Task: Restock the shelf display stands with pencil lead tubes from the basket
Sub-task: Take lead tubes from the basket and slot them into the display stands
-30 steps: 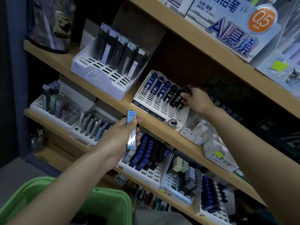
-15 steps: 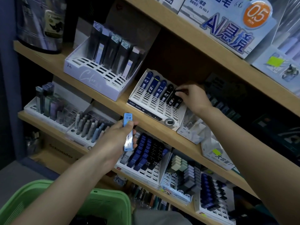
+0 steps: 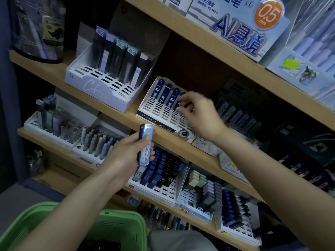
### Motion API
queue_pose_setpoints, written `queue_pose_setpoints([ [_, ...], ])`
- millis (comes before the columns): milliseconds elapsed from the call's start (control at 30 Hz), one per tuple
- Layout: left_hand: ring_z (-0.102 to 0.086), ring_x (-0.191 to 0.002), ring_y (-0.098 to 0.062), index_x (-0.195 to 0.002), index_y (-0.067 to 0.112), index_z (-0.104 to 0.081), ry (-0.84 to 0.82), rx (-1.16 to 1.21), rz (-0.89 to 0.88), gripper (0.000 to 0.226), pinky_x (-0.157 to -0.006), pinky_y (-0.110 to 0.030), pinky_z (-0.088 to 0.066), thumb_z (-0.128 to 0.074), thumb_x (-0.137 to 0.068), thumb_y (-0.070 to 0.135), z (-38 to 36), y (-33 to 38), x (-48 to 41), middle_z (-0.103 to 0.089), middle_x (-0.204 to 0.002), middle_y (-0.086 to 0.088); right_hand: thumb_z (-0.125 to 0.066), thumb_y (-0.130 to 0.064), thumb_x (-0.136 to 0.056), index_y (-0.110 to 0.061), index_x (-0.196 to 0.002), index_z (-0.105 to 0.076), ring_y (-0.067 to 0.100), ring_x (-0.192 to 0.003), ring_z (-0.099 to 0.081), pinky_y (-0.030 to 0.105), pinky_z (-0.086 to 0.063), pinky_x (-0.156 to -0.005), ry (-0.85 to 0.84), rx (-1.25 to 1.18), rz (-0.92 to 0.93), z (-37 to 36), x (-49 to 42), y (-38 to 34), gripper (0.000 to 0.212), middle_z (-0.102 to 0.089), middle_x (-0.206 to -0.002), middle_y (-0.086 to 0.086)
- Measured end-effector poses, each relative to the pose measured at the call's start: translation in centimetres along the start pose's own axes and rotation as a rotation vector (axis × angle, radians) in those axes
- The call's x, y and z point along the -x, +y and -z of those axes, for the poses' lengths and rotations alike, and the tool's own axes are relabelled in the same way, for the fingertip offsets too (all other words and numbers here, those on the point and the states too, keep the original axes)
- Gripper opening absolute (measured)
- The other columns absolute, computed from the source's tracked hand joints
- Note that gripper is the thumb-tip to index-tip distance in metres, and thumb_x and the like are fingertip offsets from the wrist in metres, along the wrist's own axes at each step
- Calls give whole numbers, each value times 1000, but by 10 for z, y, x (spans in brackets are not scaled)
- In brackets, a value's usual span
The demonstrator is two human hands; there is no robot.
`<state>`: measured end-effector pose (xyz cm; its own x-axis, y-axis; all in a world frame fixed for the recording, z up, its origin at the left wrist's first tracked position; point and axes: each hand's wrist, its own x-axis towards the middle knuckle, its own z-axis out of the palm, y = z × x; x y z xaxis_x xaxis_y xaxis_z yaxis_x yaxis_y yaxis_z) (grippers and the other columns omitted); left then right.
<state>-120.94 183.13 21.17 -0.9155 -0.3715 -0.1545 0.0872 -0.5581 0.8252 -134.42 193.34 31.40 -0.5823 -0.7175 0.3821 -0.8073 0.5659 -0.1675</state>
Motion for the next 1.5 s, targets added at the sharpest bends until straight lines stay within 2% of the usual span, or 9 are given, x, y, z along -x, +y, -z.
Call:
queue_pose_setpoints([
  [167,-63,-70,-2,-93,26,-66,-10,-313,-231,19,-60,-11,-49,-54,-94,12,0,-6,6,-69,-83,6,-63,-23,-89,-16,-100,-61,16,-74,-66,31,-59,-72,-370,-490,-181,-23,42,-36,13,-64,-84,-4],
  [333,-60,-62,1,-95,21,-66,-45,-429,-312,16,-55,-10,-45,-50,-96,21,-1,-9,12,-66,-79,4,-69,-9,-84,-18,-78,-60,13,-68,-67,27,-58,-68,-268,-587,-168,-17,54,-36,14,-65,-73,0],
  [500,-46,-45,-13,-89,9,-61,-113,-144,-15,43,-46,-24,-40,-36,-95,44,-3,-10,11,-57,-61,-3,-65,0,-85,-17,-79,-57,5,-58,-64,15,-50,-56,-132,-755,-92,0,69,-37,19,-65,-67,-1],
  [733,-44,-49,-7,-86,9,-58,-95,169,-63,14,-46,-17,-42,-60,-77,19,-3,-9,23,-58,-64,2,-70,2,-80,-6,-95,-67,3,-84,-58,15,-52,-74,-22,-433,174,12,99,-26,17,-62,-94,2],
  [867,-46,-54,-7,-89,12,-59,-11,26,-167,3,-56,-20,-43,-56,-89,12,-12,-14,33,-52,-66,3,-74,-4,-78,-25,-103,-60,2,-89,-63,24,-56,-81,-174,-538,-35,17,118,-23,35,-62,-103,-12],
  [1000,-44,-56,-10,-85,14,-58,10,-85,-221,5,-65,-27,-40,-57,-90,14,-32,-21,41,-48,-61,0,-73,-21,-75,-28,-100,-61,15,-86,-68,36,-58,-78,-122,-789,-216,22,138,-16,29,-68,-98,0],
  [1133,-45,-56,-11,-89,14,-61,-55,-196,-189,7,-66,-30,-38,-57,-91,19,-53,-31,44,-50,-58,2,-57,-8,-91,-18,-100,-65,10,-78,-67,22,-56,-71,6,-968,-248,33,153,-3,15,-69,-88,-2],
  [1333,-48,-52,-12,-106,8,-64,-70,-111,-5,29,-50,-22,-42,-36,-101,11,-86,-41,41,-53,-72,-3,-56,-11,-94,-16,-102,-61,12,-74,-66,22,-56,-71,383,-602,-316,76,157,55,10,-66,-85,-2],
  [1500,-49,-54,-12,-98,16,-60,-82,-186,-8,23,-62,-29,-43,-39,-101,12,-102,-49,44,-51,-68,-1,-56,-17,-95,-16,-106,-62,11,-77,-64,28,-54,-77,440,-140,-339,102,150,115,13,-65,-85,-1],
])
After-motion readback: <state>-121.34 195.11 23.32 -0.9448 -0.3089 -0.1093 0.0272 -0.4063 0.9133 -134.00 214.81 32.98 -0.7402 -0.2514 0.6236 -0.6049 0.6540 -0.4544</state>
